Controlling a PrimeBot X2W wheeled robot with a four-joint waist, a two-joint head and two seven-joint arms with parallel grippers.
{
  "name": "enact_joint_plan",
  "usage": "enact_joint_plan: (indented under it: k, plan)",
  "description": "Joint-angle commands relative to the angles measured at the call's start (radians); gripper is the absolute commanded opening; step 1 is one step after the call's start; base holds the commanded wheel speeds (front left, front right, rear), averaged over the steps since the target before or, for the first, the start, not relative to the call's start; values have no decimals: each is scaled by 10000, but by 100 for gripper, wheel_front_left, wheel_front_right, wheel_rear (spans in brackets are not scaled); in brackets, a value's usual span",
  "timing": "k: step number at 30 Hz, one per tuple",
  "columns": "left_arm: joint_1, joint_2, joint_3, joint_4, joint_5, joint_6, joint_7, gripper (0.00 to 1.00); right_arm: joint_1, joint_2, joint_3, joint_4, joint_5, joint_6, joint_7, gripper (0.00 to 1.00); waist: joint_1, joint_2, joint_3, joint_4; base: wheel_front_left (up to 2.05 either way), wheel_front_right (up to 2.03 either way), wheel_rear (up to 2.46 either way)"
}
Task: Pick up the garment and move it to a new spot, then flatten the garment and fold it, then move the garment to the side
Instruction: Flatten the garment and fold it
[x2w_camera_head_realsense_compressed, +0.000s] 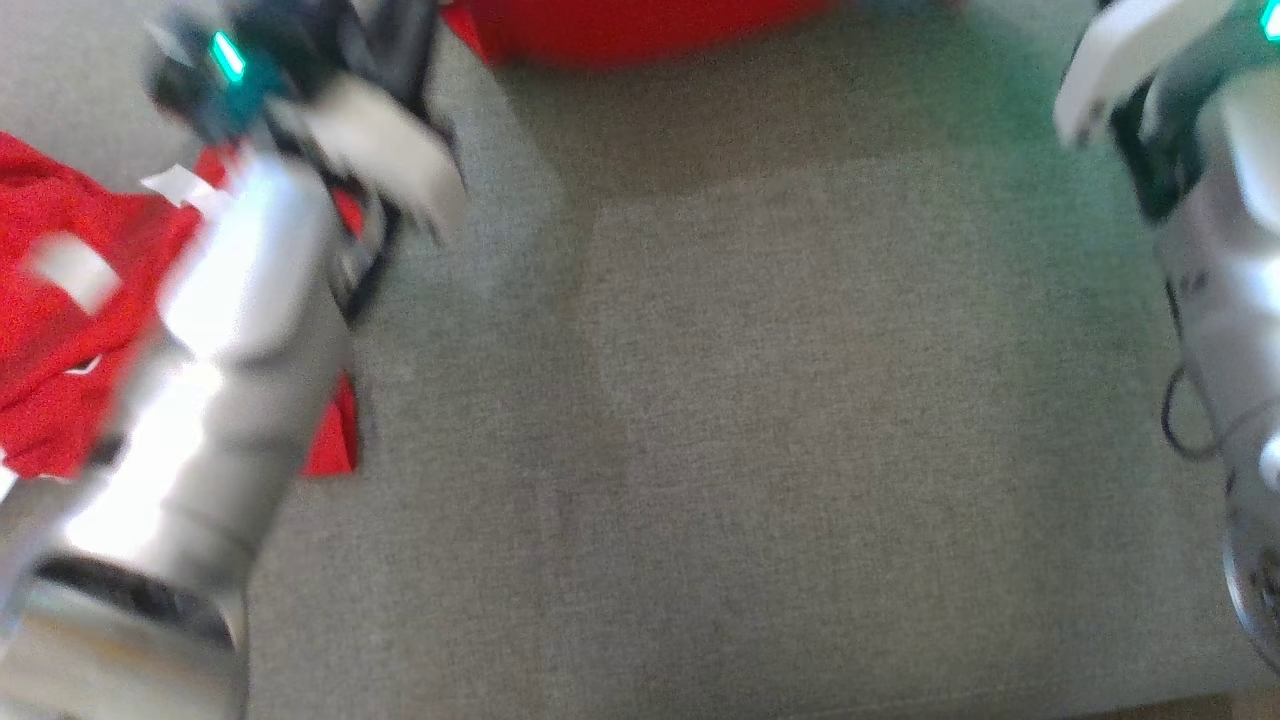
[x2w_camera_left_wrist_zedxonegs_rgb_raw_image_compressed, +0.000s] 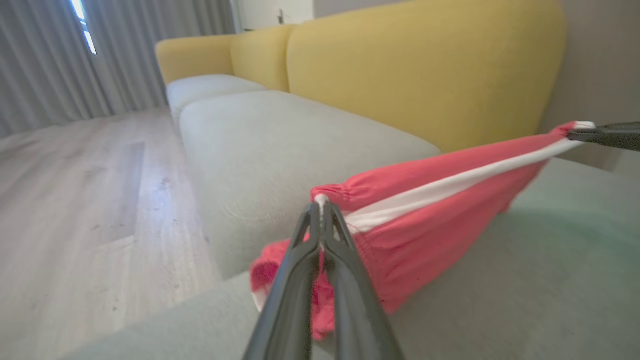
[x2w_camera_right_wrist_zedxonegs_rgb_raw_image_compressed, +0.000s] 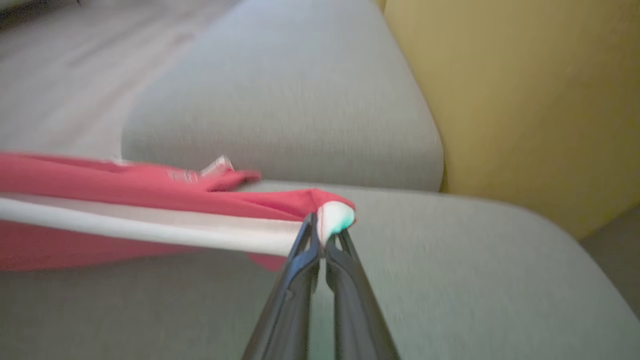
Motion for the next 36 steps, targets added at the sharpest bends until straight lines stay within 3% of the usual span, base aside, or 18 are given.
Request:
enact_joint_plan:
  k: [1,8,18,28,36]
  plan:
    - [-142,529,98,-338,-139,31,-90,0,31,-210,210,-159,122,-9,189,0,1,0,-232,88,0,0,0]
    - [1643,1322,-1590,-1263,-912,27,-27,0,1572,-979,2168,-333,1832,-9,1458,0,1,0,-924,209,0,0,0]
    - [3053,1827,-2143,-2095,-1315,49,-81,0,3720,-2594,4434,-2767,4843,-9,3290,0,1,0,-1867,120,0,0,0]
    - [4638,2079,-2548,-3188,-1477,472,185,0,5340,-3809,5534,-4553,6557,-9,4573,0,1,0,-3083,-55,0,0,0]
    - [6057,2459,-2773,-4751,-1732,1065,575,0,6766,-4570,5504,-5599,7387,-9,5470,0,1,0,-3955,-102,0,0,0]
